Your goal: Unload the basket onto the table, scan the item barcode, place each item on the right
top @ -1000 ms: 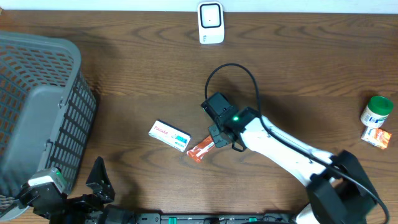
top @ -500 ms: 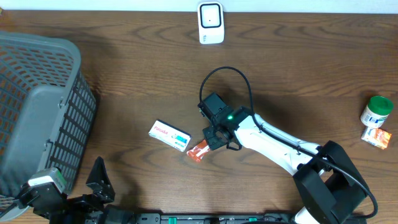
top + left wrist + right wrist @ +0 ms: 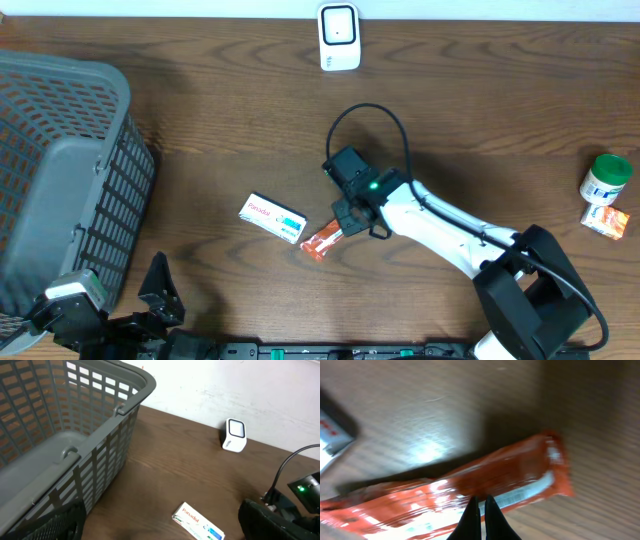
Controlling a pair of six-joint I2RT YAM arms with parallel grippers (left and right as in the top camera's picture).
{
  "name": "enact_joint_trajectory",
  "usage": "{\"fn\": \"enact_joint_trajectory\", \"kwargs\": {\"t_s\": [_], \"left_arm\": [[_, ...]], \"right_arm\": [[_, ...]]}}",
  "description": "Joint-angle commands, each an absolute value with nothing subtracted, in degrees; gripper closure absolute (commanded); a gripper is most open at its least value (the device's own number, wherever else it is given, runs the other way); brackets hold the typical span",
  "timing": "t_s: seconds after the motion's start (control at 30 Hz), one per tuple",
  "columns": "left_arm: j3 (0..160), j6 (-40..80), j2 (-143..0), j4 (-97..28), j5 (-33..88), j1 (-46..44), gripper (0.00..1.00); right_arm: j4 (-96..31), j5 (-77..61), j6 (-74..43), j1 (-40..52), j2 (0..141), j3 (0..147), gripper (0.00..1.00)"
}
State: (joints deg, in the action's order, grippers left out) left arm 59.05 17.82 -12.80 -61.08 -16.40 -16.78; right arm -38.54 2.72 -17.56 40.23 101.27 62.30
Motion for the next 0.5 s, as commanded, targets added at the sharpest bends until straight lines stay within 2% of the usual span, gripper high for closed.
{"fn": "enact_joint_trajectory", "kwargs": {"t_s": [0.0, 0.47], "left_arm": [[59.0, 17.9, -12.8, -60.8, -16.1, -16.8, 0.03], [59.0, 17.9, -12.8, -60.8, -16.1, -16.8, 0.03]], "right_arm": [[-38.7, 4.6, -17.1, 38.2, 101.4, 62.8, 0.99], [-38.6, -2.1, -16.5, 38.2, 101.4, 62.8, 0.98]]}}
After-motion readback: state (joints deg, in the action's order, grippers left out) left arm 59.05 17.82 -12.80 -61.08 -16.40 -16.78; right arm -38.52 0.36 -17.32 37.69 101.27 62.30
